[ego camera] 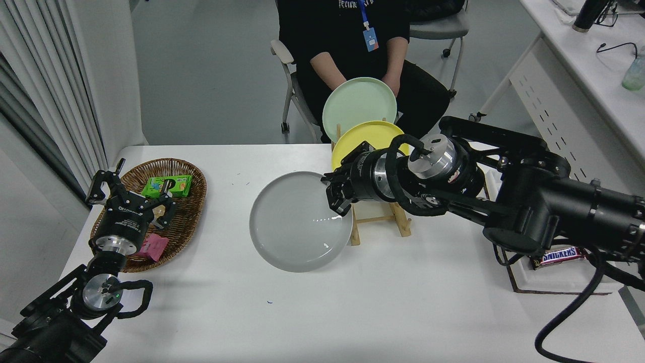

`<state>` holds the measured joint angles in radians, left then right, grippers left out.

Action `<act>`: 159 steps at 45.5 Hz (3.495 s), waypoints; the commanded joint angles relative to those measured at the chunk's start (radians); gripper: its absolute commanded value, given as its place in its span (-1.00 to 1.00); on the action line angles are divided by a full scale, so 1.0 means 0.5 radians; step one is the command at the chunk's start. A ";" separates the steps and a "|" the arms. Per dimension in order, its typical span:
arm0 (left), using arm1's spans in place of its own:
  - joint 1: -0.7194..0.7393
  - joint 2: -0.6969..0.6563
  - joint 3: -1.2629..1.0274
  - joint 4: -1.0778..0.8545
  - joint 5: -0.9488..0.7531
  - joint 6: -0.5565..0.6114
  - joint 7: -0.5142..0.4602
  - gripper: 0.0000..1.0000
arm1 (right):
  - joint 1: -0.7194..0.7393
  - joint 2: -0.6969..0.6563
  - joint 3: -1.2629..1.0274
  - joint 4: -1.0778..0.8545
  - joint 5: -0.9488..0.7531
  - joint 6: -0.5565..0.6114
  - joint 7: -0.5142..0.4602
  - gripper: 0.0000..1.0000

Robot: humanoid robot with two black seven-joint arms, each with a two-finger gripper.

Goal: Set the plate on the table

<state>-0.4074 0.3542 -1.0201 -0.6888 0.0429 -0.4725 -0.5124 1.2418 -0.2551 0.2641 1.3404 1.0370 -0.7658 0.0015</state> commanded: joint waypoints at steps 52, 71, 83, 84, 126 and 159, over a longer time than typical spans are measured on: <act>-0.001 0.000 0.000 0.000 0.000 0.000 0.000 0.96 | -0.557 -0.027 0.223 -0.156 0.546 -0.039 -0.012 -1.00; -0.001 0.000 0.000 0.000 0.000 0.000 0.000 0.96 | -0.713 -0.021 0.242 -0.349 0.549 -0.039 -0.012 -1.00; -0.001 0.000 0.000 0.000 0.000 0.000 0.000 0.96 | -0.845 -0.017 0.239 -0.389 0.543 -0.039 -0.012 -1.00; -0.001 0.000 0.000 0.000 0.000 0.000 0.000 0.96 | -0.854 -0.017 0.239 -0.389 0.540 -0.039 -0.012 -1.00; -0.001 0.000 0.000 0.000 0.000 0.000 0.000 0.96 | -0.962 0.102 0.245 -0.505 0.531 -0.039 -0.012 -1.00; -0.001 0.000 0.000 0.000 0.000 0.000 0.000 0.96 | -0.968 0.124 0.260 -0.533 0.436 -0.039 -0.009 -1.00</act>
<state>-0.4072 0.3538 -1.0201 -0.6888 0.0429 -0.4725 -0.5123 0.7554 -0.1946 0.3937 1.0746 1.2793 -0.7854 -0.0036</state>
